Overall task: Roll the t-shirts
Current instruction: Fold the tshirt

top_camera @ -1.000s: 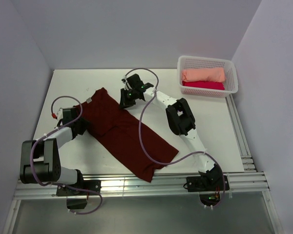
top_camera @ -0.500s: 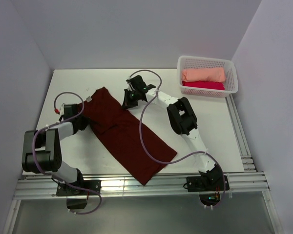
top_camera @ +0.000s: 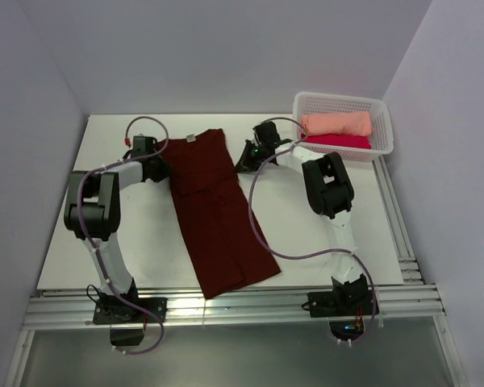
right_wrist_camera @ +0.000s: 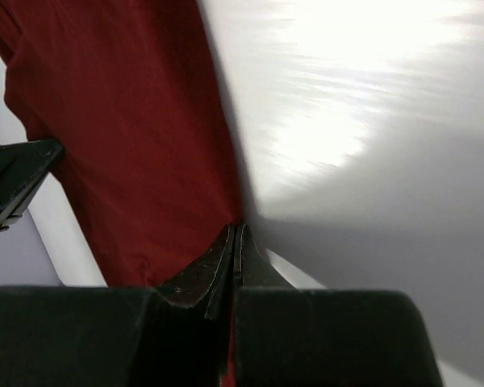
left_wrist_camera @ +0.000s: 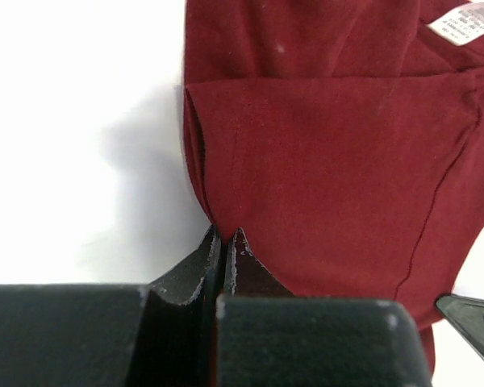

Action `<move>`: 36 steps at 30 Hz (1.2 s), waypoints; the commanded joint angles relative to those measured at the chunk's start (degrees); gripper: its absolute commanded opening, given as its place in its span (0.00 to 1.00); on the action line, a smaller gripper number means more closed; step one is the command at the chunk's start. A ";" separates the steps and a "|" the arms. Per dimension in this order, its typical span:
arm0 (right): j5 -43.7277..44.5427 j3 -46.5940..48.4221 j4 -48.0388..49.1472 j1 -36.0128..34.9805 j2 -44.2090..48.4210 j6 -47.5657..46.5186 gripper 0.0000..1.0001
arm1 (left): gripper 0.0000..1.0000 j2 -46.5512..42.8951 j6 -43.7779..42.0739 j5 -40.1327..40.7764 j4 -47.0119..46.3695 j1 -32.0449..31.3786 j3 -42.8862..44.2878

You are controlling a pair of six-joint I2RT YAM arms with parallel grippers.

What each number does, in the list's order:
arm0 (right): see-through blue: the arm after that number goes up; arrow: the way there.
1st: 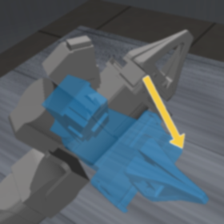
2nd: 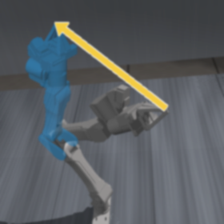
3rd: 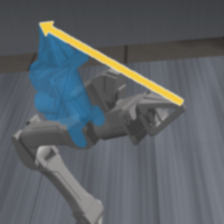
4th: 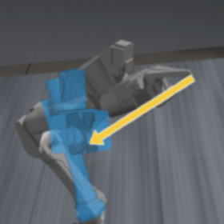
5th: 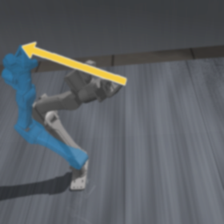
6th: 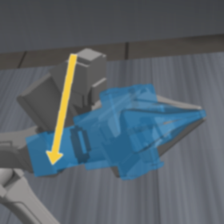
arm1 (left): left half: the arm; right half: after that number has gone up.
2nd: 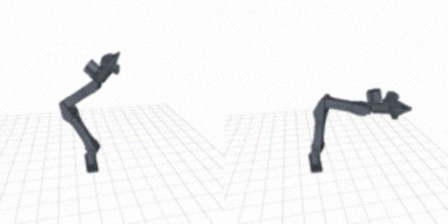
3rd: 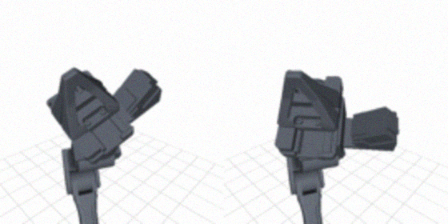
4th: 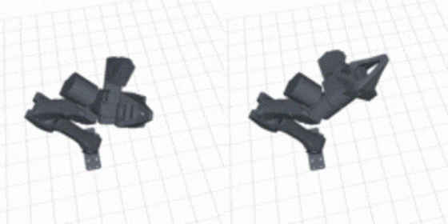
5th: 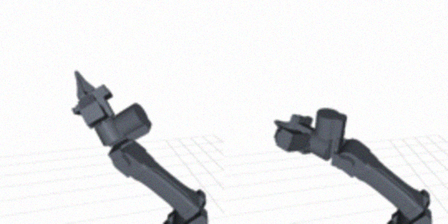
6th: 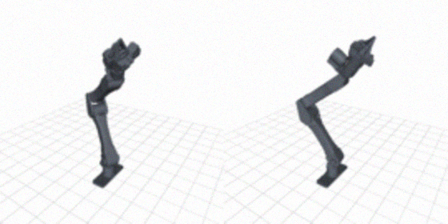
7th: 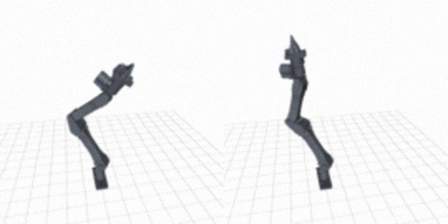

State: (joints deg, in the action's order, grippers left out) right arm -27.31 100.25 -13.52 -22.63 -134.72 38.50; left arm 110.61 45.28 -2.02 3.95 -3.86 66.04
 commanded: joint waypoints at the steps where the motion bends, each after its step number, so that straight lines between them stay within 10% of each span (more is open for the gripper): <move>1: 2.95 -6.00 5.08 2.85 8.57 2.19 0.00 | 0.00 4.96 -4.49 0.89 7.38 -3.17 8.10; 10: 6.83 -16.31 8.96 6.55 14.48 5.18 0.00 | 0.00 16.57 -9.59 -2.02 15.82 -7.39 26.41; 26: 12.37 0.82 -4.67 7.25 2.88 4.13 0.00 | 0.01 29.49 -11.70 -4.40 22.24 -7.39 45.49; 29: 12.02 0.74 -4.59 7.69 3.14 3.78 0.04 | 0.11 26.52 -11.70 -3.52 20.05 -7.39 41.99; 30: 11.84 0.57 -4.50 7.78 3.49 3.60 0.11 | 0.33 25.37 -11.70 -2.82 19.44 -7.39 39.37; 36: 12.19 -1.98 -4.59 7.60 9.11 1.49 0.51 | 0.79 16.49 -12.40 1.49 19.87 -7.30 33.98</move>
State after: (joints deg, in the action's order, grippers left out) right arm -16.93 98.59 -16.78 -15.59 -130.82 41.87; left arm 131.00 34.39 -4.73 19.42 -11.49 102.37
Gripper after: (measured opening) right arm 0.494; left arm 0.746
